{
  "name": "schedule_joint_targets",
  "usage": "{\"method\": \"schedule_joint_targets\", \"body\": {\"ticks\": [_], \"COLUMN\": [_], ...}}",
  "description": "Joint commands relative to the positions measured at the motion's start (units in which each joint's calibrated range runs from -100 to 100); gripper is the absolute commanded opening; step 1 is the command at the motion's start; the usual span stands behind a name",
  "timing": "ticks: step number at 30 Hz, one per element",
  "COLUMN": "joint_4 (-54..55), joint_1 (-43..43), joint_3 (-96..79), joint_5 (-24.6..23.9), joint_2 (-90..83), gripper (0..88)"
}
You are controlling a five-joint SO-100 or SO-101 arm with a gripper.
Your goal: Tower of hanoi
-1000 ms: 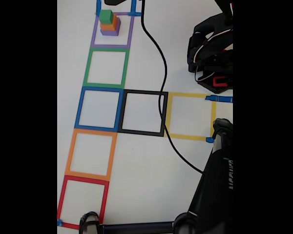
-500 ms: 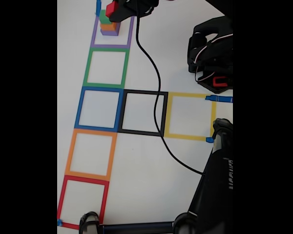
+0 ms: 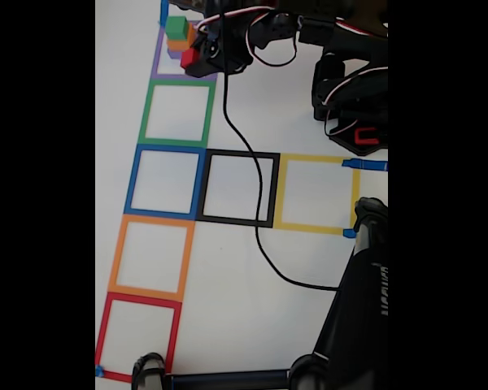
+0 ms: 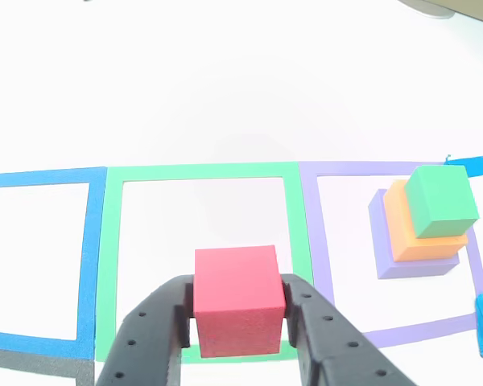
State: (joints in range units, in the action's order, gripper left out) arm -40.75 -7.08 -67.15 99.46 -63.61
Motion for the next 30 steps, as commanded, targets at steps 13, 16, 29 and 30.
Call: {"method": "schedule_joint_targets", "body": {"ticks": [13, 16, 29, 30], "joint_4": [47.4, 56.4, 90.6, 93.1], "joint_1": [0.9, 0.1, -0.3, -0.4], "joint_3": [-24.6, -26.8, -27.0, -26.3], "joint_5": [0.5, 0.5, 0.5, 0.5], "joint_2": [13.2, 19.9, 53.9, 56.9], "gripper": [5.6, 5.7, 5.8, 5.9]}}
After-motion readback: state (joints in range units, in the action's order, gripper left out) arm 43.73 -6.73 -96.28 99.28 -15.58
